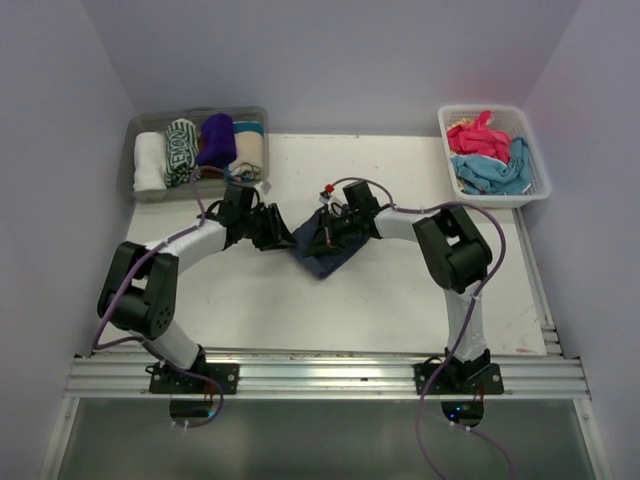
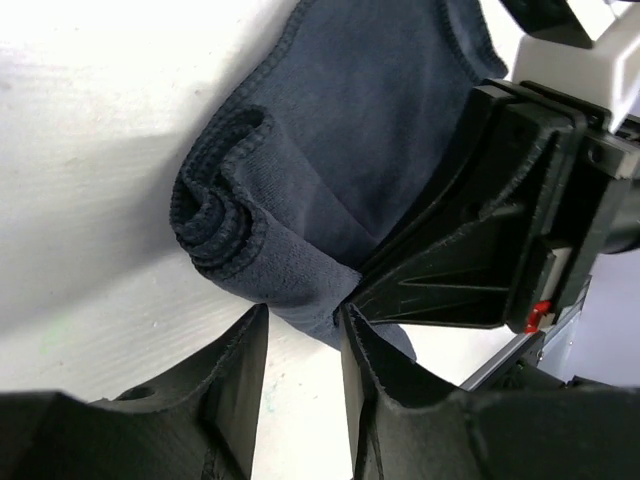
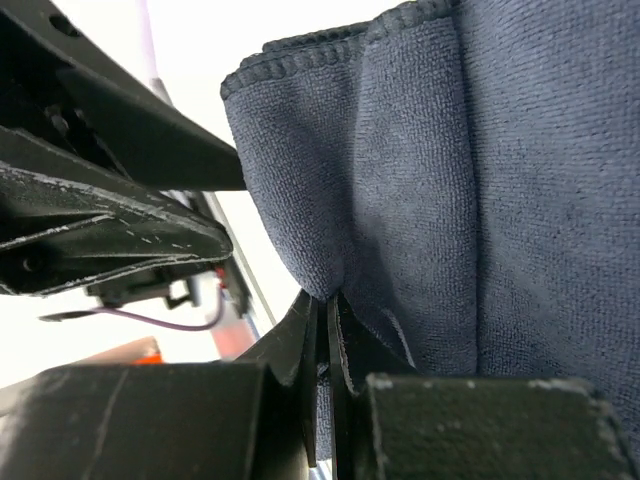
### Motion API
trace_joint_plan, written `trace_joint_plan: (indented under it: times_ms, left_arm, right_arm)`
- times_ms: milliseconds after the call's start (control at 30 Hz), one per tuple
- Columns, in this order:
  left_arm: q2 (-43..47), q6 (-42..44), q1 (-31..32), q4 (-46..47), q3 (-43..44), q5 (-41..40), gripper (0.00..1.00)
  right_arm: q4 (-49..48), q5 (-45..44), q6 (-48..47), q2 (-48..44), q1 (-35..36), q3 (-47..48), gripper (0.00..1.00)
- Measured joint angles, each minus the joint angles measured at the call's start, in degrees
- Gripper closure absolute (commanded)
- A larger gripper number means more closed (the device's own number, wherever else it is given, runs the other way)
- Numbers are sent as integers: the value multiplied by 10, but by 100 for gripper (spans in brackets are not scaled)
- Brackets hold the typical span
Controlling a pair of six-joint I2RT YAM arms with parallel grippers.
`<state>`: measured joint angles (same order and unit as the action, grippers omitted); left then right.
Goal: Roll the towels
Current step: Roll the towel
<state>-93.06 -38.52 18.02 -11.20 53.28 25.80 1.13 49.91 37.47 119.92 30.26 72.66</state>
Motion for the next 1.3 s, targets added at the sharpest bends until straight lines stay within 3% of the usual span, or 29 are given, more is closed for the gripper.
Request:
trace_joint_plan:
  times_ms: [500,600,633,667,867,900,1000,1300]
  left_arm:
    - [-100,0,12,17,72,14,64]
    - [-130,0,13,17,102,17,64]
    - [-139,0,14,17,111,19,64]
    - [-149,0,15,16,119,21,64]
    - [-158,1,16,9,130,23,64]
    - [-159,1,16,7,132,22,64]
    - [-164,1,16,-2,140,20,64]
    - [-178,1,16,-30,164,15,63]
  right_arm:
    - [-55,38,60,25,-25,-1,100]
    - [-48,24,54,24,-30,-2,84]
    - [-35,5,43,22,-32,-3,73]
    - [-17,-13,32,16,-33,-3,67]
    - [98,-142,-46,-88,-31,-23,56]
    - [115,-165,-61,-113,-29,-25,48]
    - [162,-256,-111,-181,-6,-25,39]
    - [212,-567,-274,-239,229,-19,44]
